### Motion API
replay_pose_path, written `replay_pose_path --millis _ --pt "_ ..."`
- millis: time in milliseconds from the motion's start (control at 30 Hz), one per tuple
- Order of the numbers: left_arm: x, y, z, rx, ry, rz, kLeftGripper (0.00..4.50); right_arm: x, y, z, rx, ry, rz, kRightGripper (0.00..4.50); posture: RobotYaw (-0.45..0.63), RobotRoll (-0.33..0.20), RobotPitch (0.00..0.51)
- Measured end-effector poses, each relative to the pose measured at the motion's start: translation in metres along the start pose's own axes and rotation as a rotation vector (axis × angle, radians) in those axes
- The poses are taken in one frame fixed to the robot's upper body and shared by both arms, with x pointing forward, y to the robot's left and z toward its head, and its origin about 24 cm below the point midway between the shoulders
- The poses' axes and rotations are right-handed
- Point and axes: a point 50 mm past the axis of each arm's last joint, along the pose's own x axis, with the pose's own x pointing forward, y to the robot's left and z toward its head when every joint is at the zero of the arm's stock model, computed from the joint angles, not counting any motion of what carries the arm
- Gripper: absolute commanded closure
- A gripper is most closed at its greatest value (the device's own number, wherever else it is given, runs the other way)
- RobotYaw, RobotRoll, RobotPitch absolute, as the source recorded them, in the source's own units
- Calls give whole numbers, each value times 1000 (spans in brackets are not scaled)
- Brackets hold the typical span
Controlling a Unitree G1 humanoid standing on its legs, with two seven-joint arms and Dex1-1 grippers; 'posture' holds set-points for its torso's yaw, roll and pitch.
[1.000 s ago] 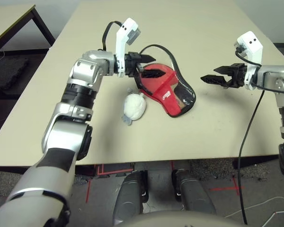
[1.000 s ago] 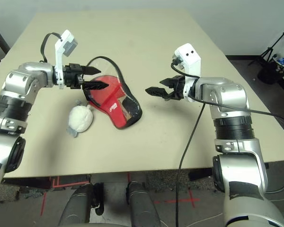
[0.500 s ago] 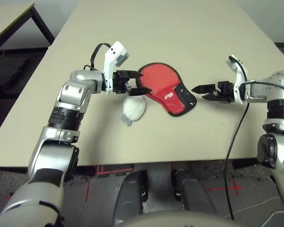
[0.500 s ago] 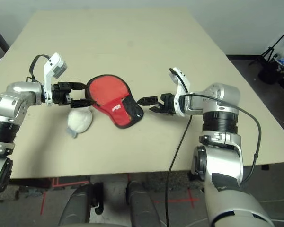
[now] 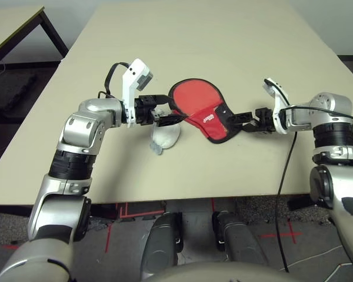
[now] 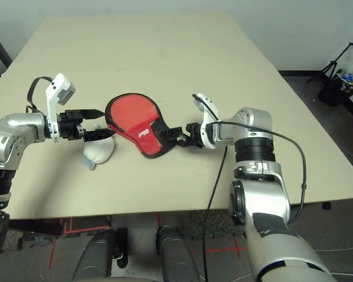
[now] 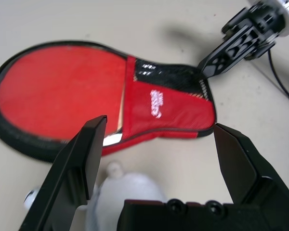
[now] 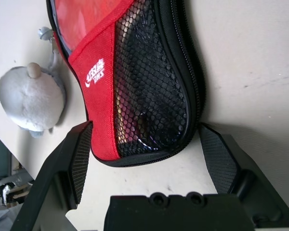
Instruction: Store the ping-pong paddle in its case and zip it.
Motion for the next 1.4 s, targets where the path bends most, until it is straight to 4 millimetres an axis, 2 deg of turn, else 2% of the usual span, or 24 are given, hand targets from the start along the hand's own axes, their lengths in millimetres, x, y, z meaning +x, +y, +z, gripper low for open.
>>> replay_pose_path --millis 433,467,567,800,933,1200,1400 --pt "2 0 1 -3 -11 10 0 31 12 6 47 -40 59 26 33 0 150" --pt "2 0 1 -3 -12 11 0 32 12 6 47 -43 60 182 33 0 150" --pt "3 -1 1 -5 -15 13 0 36 11 6 45 -50 46 920 34 0 151" --pt "5 -1 1 -10 -23 19 0 52 18 0 23 -30 40 3122 34 0 148" --pt "5 -1 1 -11 -24 24 0 51 22 -2 29 -3 56 4414 33 0 145" --pt "7 -2 -3 -30 -34 25 0 24 17 -23 47 -12 23 4466 8 0 146" --pt "7 -1 -4 -30 -41 28 0 3 9 -54 52 -133 28 4466 -35 0 154"
